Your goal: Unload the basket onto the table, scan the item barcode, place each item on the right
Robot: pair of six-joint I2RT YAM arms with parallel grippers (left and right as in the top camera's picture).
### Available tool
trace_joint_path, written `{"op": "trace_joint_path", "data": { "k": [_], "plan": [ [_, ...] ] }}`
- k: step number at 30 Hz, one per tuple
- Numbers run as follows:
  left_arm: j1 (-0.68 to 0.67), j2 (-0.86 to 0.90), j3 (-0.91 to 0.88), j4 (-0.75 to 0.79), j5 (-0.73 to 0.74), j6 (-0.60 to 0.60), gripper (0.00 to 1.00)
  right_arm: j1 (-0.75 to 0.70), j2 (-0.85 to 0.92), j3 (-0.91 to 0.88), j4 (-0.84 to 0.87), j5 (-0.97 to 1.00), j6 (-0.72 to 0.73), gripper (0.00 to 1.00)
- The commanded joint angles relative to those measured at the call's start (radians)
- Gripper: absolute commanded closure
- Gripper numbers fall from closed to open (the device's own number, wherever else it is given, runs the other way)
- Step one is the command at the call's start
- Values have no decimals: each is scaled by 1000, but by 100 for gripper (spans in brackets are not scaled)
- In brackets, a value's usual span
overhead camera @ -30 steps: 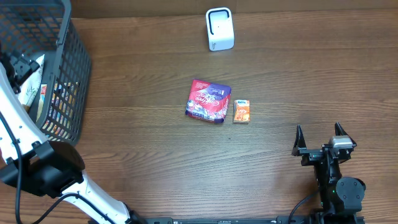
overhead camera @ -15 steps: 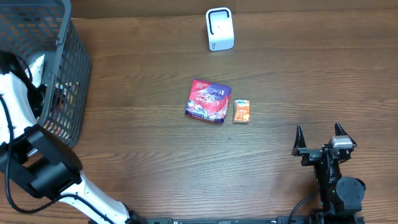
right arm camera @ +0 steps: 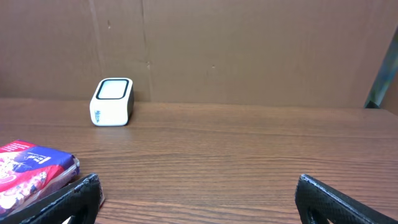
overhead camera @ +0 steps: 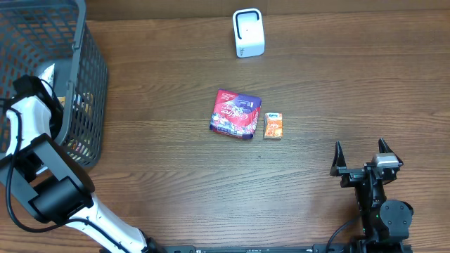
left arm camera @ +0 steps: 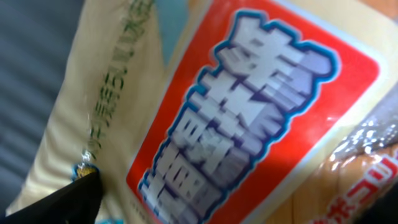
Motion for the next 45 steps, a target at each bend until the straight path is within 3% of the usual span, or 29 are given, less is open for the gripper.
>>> {"op": "trace_joint_path", "data": {
  "k": [1, 4, 8, 11, 13, 14, 20, 27, 33, 45],
  "plan": [
    [-24, -14, -40, 38, 29, 37, 10, -5, -8, -11, 6, 9, -3, 0],
    [-24, -14, -40, 60, 9, 37, 21, -5, -8, -11, 6, 10, -3, 0],
    [-24, -14, -40, 61, -27, 37, 55, -5, -8, -11, 6, 10, -3, 0],
    [-24, -14, -40, 61, -27, 37, 69, -5, -8, -11, 6, 10, -3, 0],
    [-24, -14, -40, 59, -27, 37, 90, -5, -8, -11, 6, 10, -3, 0],
    [-24, -14, -40, 60, -26, 37, 96, -5, -8, -11, 6, 10, -3, 0],
    [-24, -15, 31, -5, -26, 6, 96, -5, -8, -11, 6, 10, -3, 0],
    [-24, -50, 344, -182, -13, -174, 96, -5, -8, -11, 6, 10, -3, 0],
    [-24, -174, 530, -212, -8, -185, 96, -5, -8, -11, 6, 10, -3, 0],
    [-101, -466, 557, -212, 349, -180, 96, -5, -8, -11, 6, 10, -3, 0]
  ]
}}
